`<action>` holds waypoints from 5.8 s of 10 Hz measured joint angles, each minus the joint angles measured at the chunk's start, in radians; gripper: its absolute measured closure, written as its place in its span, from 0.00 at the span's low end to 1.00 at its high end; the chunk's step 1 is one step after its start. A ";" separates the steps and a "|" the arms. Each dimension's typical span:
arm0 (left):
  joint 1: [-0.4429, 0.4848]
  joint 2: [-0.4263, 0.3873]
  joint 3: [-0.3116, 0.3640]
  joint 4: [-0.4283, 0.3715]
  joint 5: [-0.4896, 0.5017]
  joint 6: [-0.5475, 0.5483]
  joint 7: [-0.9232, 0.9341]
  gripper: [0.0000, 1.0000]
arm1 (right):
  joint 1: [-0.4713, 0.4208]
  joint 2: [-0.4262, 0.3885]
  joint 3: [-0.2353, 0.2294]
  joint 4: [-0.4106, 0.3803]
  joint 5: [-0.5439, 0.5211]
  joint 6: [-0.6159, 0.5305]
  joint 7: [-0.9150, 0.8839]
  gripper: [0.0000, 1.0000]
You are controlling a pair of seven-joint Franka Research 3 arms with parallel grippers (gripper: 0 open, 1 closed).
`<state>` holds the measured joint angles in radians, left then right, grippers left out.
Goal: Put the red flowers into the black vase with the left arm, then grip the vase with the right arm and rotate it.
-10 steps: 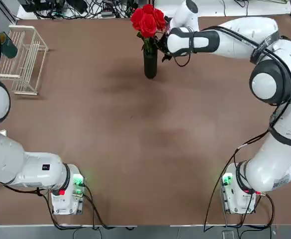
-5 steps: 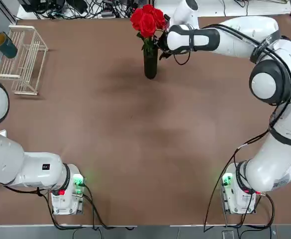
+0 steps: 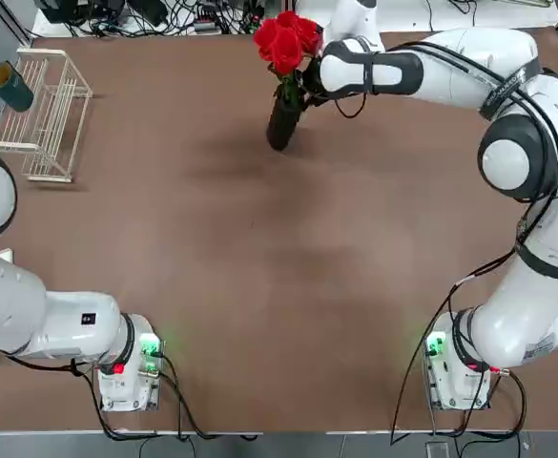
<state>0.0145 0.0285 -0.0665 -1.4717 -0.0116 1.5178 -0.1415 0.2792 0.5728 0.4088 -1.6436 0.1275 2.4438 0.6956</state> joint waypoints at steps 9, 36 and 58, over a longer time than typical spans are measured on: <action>0.000 0.004 -0.008 -0.001 -0.018 0.000 0.001 0.00 | 0.000 -0.056 0.001 0.071 -0.397 -0.326 -0.127 0.85; 0.003 0.021 -0.001 -0.001 -0.018 0.009 -0.001 0.00 | 0.020 -0.011 0.002 0.103 -0.578 -0.211 -0.845 0.55; 0.004 0.031 0.000 0.000 -0.018 0.017 -0.001 0.00 | -0.077 -0.011 -0.041 0.225 -0.303 -0.333 -0.932 0.24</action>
<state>0.0184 0.0594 -0.0669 -1.4714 -0.0295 1.5349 -0.1426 0.2025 0.5621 0.3678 -1.4188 -0.1760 2.1106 -0.2364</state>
